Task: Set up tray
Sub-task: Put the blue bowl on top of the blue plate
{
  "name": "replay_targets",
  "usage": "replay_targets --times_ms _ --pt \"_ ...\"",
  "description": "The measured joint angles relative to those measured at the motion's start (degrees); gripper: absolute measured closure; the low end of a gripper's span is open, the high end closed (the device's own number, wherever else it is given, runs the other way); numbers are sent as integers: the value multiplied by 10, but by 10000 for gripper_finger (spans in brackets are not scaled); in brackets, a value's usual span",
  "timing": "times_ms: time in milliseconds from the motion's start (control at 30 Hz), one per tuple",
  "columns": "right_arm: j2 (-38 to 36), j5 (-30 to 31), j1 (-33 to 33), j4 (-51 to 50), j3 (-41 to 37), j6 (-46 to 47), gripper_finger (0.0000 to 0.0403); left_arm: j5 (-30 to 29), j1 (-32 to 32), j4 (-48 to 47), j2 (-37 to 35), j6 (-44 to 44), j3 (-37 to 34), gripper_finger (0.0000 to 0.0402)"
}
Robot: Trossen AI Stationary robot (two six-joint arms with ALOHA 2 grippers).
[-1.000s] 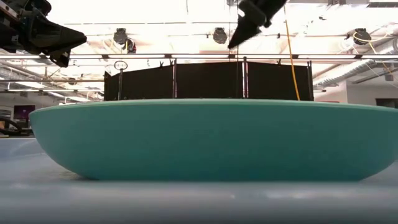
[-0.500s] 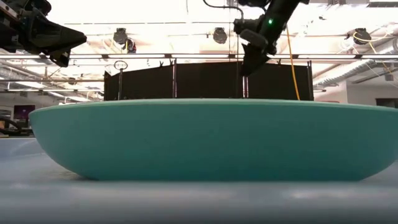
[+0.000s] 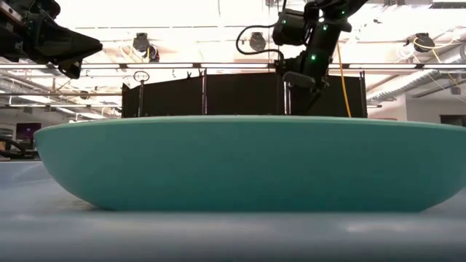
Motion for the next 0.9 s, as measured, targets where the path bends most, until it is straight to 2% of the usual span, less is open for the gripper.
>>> replay_targets --times_ms 167,900 --pt "0 -30 -23 3 -15 9 204 0 0 -1 0 0 0 355" --pt "0 -30 -91 49 -86 -3 204 0 0 0 0 1 0 355"
